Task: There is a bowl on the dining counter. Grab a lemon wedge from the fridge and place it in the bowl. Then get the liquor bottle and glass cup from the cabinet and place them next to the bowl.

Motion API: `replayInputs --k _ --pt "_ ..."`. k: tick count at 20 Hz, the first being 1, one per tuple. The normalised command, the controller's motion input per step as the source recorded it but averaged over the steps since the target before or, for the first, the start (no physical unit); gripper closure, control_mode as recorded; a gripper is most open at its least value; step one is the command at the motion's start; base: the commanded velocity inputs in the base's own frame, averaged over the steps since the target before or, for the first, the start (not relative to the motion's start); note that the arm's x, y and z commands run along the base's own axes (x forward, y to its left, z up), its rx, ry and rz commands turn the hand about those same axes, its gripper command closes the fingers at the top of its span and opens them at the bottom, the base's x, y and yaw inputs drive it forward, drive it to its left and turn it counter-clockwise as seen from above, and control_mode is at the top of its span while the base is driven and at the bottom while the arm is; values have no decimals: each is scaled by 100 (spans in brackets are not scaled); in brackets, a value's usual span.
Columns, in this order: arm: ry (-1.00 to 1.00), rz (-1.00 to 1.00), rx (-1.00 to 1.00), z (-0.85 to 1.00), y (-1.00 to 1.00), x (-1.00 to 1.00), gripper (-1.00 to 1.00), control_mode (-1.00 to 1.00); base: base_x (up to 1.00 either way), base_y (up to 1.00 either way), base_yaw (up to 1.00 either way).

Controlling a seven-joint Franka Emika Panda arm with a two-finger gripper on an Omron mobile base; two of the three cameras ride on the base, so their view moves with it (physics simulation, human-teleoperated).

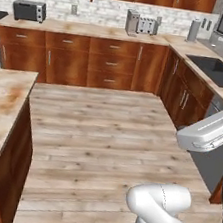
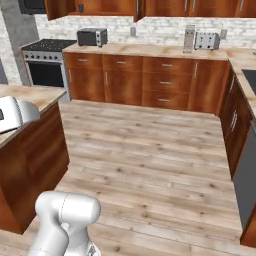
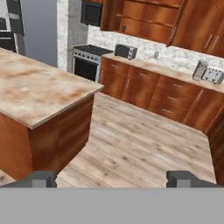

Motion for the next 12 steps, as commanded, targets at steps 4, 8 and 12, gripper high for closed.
replayInputs --k 4,8,12 --pt "0 0 0 0 0 0 -100 100 100 -2 3" --pt "0 0 0 0 0 0 -100 100 100 0 3" --pt "0 0 0 0 0 0 -100 100 100 0 3"
